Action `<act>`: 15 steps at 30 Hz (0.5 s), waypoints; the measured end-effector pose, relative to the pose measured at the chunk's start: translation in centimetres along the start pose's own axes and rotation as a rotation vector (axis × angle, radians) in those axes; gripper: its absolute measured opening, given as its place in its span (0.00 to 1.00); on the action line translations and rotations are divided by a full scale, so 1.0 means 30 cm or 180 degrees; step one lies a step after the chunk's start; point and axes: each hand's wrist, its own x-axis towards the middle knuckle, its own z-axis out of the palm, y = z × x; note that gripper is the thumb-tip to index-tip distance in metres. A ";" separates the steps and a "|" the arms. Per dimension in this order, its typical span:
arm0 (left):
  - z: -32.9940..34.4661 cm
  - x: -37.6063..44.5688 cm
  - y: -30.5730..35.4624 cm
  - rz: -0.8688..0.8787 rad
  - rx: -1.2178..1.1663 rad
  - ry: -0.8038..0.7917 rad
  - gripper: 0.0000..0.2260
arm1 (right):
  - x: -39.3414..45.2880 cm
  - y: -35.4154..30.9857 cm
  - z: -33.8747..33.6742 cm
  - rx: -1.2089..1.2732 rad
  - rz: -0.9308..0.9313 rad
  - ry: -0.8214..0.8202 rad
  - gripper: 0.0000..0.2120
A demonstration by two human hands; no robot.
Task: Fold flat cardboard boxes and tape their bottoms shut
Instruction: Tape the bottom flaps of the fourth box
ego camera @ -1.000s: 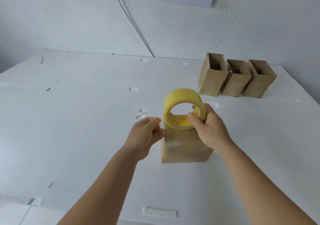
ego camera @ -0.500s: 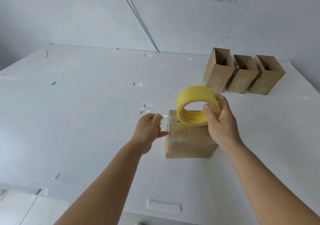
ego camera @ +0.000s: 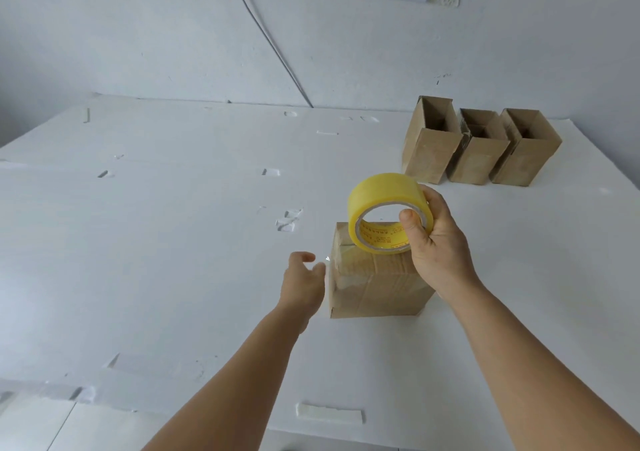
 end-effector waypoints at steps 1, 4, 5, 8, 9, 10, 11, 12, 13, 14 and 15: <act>-0.001 -0.006 0.008 0.0326 -0.0128 0.0100 0.15 | -0.001 -0.001 -0.001 0.0024 -0.0005 0.0002 0.19; 0.007 -0.052 0.089 0.1232 -0.0745 -0.0644 0.26 | -0.004 -0.008 -0.001 0.0082 0.0010 0.0016 0.18; 0.017 -0.072 0.117 0.1432 -0.0735 -0.0995 0.28 | -0.006 -0.010 -0.001 0.0070 0.0034 0.0010 0.19; 0.047 -0.092 0.141 0.1655 -0.0292 -0.1256 0.32 | -0.008 -0.011 -0.004 0.0045 0.0145 -0.0064 0.15; 0.044 -0.086 0.145 0.1660 -0.0167 -0.1255 0.36 | -0.005 -0.012 -0.006 0.0089 0.0177 -0.0090 0.13; 0.038 -0.075 0.151 0.1659 -0.0022 -0.1240 0.39 | -0.001 -0.012 -0.008 0.0155 0.0201 -0.0106 0.12; 0.031 -0.065 0.158 0.1644 0.0149 -0.1210 0.43 | 0.002 -0.012 -0.010 0.0220 0.0222 -0.0114 0.10; 0.028 -0.054 0.164 0.1653 0.0317 -0.1174 0.48 | 0.004 -0.014 -0.011 0.0279 0.0234 -0.0119 0.10; 0.031 -0.042 0.171 0.1720 0.0426 -0.1158 0.52 | 0.004 -0.017 -0.014 0.0347 0.0237 -0.0135 0.10; 0.038 -0.037 0.177 0.1797 0.0442 -0.1170 0.54 | 0.004 -0.020 -0.016 0.0460 0.0243 -0.0178 0.10; 0.046 -0.034 0.180 0.1831 0.0384 -0.1180 0.53 | 0.003 -0.022 -0.019 0.0641 0.0256 -0.0251 0.11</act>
